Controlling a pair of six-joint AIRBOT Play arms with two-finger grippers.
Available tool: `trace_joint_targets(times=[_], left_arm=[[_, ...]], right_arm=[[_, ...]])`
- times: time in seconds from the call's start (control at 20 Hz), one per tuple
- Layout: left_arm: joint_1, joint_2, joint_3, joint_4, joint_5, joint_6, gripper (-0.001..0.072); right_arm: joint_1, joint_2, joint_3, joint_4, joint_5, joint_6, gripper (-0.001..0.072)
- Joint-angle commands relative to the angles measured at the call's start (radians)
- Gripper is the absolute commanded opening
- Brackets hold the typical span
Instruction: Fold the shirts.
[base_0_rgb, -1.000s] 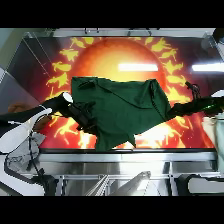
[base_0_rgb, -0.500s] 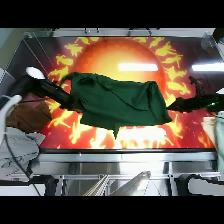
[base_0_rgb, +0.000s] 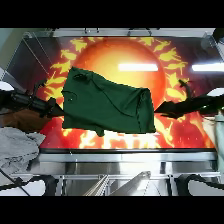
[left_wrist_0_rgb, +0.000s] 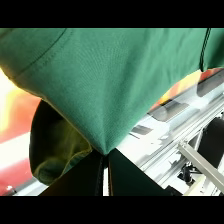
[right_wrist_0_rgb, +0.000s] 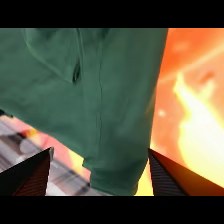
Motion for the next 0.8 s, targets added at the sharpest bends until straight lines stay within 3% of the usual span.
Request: trace_joint_targets(times=[0.0,0.35,0.4,0.45,0.6,0.75], left_arm=[[0.024,0.003,-0.043,0.0,0.012,0.038,0.0024],[0.024,0.003,-0.043,0.0,0.011,0.038,0.0024],[0.024,0.003,-0.043,0.0,0.011,0.038,0.0024],[0.024,0.003,-0.043,0.0,0.011,0.038,0.0024],[0.024,0.004,-0.041,-0.003,0.01,0.038,0.0024],[0.033,0.005,-0.034,-0.069,-0.047,0.05,0.0024]], right_arm=[[0.1,0.001,-0.069,-0.116,-0.019,0.102,0.0652],[0.24,-0.044,-0.097,-0.125,-0.087,0.157,0.0649],[0.245,-0.057,-0.097,-0.119,-0.088,0.158,0.0558],[0.246,-0.067,-0.097,-0.117,-0.088,0.157,0.0295],[0.246,-0.06,-0.095,-0.078,-0.079,0.156,0.0016],[0.243,-0.006,-0.069,-0.065,-0.032,0.156,0.0014]])
